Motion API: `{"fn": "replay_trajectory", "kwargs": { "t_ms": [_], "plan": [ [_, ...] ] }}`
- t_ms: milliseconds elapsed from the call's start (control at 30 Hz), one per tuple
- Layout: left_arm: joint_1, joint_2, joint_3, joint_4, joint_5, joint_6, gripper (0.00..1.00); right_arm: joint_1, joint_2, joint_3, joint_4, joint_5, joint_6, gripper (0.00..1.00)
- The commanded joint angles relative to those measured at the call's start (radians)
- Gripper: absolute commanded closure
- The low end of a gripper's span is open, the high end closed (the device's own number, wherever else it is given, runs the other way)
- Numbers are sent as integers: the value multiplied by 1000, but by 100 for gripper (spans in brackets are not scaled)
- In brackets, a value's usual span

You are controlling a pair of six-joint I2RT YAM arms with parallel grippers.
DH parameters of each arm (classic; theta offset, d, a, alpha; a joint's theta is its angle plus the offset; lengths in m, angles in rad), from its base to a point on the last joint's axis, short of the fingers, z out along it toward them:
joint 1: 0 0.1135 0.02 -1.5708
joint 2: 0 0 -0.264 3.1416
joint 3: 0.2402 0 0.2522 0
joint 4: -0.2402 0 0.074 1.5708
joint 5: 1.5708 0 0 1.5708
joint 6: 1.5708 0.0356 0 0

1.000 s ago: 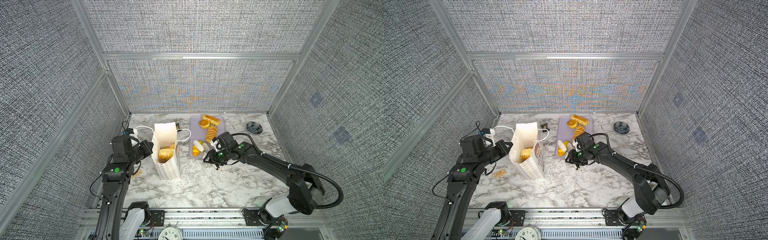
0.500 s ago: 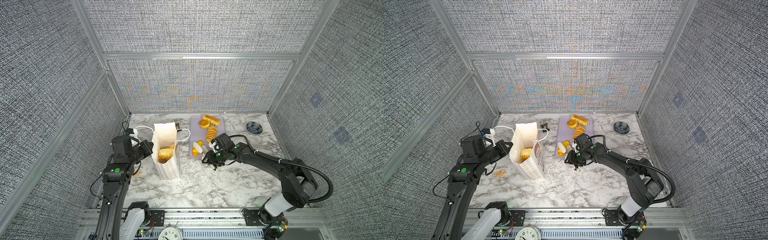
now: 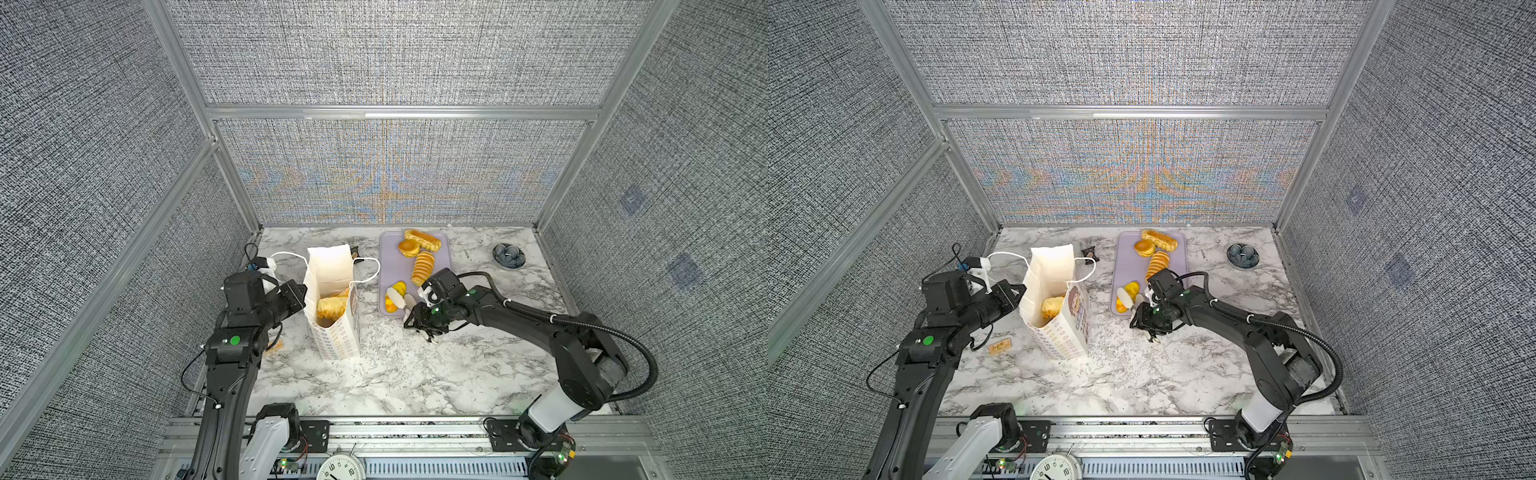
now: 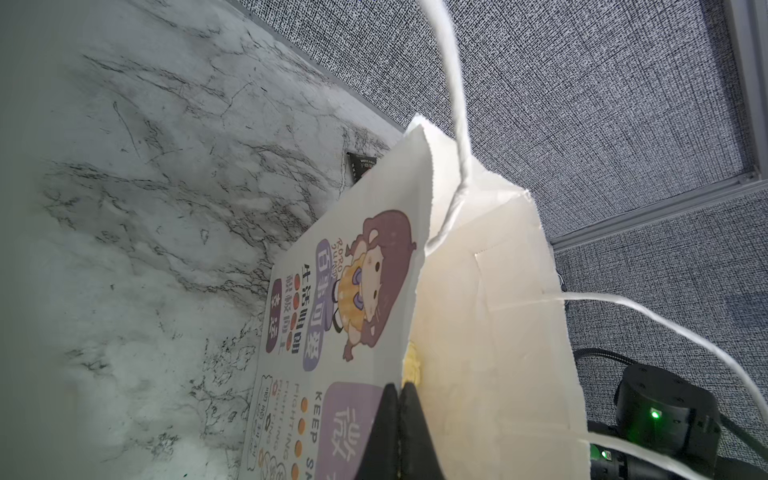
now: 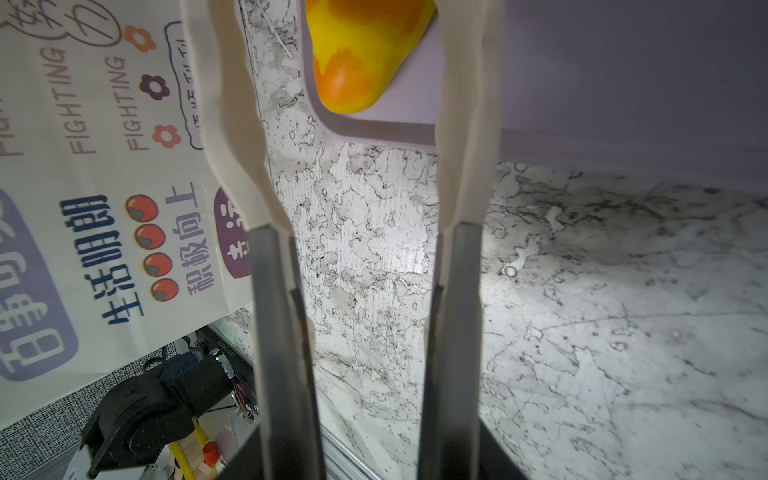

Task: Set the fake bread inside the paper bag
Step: 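Lower the tongs onto the yellow-orange twisted bread and pinch it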

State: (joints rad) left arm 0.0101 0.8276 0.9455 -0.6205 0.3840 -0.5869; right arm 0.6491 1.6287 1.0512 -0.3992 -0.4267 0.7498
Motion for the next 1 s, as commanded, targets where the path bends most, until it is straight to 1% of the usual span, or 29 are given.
{"fn": "replay_trajectory", "kwargs": {
  "t_ms": [0, 733, 967],
  "plan": [
    [1, -2, -3, 4, -3, 15, 100, 1, 2, -3, 22, -14, 4, 52],
    [1, -4, -7, 4, -6, 15, 100, -2, 58, 3, 25, -12, -1, 52],
    [2, 1, -6, 6, -6, 16, 100, -6, 69, 4, 35, -12, 2, 54]
  ]
}}
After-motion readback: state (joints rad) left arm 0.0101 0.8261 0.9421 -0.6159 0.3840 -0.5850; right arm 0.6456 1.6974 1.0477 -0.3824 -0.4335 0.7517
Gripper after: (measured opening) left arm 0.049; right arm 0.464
